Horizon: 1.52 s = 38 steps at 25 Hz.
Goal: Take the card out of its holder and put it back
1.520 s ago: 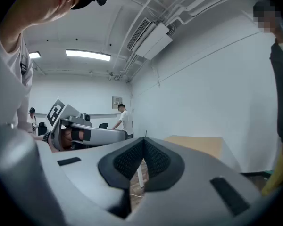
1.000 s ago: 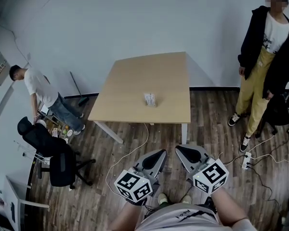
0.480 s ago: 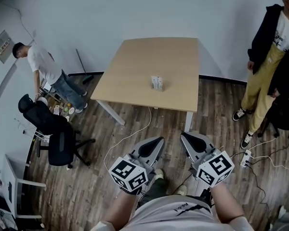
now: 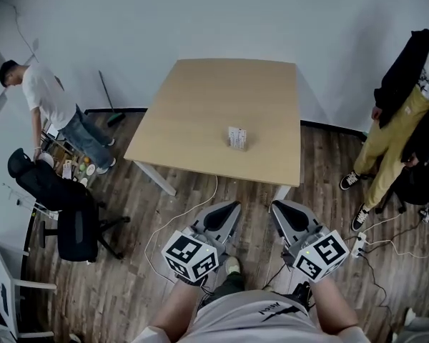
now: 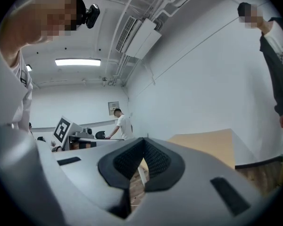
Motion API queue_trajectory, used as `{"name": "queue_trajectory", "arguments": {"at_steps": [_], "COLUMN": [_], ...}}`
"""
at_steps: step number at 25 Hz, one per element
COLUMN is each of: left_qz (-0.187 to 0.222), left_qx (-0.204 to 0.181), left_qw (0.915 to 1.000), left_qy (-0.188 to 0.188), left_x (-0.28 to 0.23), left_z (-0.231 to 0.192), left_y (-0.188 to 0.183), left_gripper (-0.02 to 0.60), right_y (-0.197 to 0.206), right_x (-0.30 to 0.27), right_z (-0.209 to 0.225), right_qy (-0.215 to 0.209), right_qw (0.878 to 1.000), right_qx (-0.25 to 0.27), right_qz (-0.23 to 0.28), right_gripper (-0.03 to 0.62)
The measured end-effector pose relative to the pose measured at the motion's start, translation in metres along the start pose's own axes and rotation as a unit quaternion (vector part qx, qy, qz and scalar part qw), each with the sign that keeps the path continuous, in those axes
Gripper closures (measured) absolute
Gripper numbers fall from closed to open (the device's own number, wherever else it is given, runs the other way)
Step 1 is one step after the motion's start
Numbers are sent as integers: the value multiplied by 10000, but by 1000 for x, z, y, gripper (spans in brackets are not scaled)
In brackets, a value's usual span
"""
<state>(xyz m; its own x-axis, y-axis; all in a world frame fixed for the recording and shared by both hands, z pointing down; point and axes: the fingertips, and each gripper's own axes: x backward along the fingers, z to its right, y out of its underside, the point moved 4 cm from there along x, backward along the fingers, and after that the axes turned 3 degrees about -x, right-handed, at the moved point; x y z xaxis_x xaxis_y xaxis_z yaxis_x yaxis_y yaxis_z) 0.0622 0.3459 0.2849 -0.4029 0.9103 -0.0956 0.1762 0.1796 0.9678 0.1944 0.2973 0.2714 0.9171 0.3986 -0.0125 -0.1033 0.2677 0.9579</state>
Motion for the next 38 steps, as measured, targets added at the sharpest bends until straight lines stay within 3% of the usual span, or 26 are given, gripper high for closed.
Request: {"name": "queue_trajectory", "arguments": {"at_steps": [7, 14, 20, 30, 38], "left_qz": [-184, -336, -528, -907, -1266], "left_qx": [-159, -57, -50, -424, -496], "left_qw": [9991, 9986, 9981, 9947, 9884], "left_qy": [334, 407, 304, 254, 672], "left_x": [-29, -61, -107, -203, -236], "left_z": [-85, -132, -177, -233, -294], "left_y": [-8, 2, 12, 21, 50], "left_gripper": [569, 569, 569, 569, 569], "right_y": [2, 7, 12, 3, 23], "right_x": [-73, -115, -162, -224, -263], "right_z": [16, 46, 93, 190, 224], "right_qy": [267, 345, 141, -402, -393], "right_qw": [9996, 9993, 9995, 9982, 9960], "right_qx": [-21, -124, -268, -390, -698], "right_qz": [39, -75, -125, -198, -404], "right_gripper": [582, 582, 581, 580, 580]}}
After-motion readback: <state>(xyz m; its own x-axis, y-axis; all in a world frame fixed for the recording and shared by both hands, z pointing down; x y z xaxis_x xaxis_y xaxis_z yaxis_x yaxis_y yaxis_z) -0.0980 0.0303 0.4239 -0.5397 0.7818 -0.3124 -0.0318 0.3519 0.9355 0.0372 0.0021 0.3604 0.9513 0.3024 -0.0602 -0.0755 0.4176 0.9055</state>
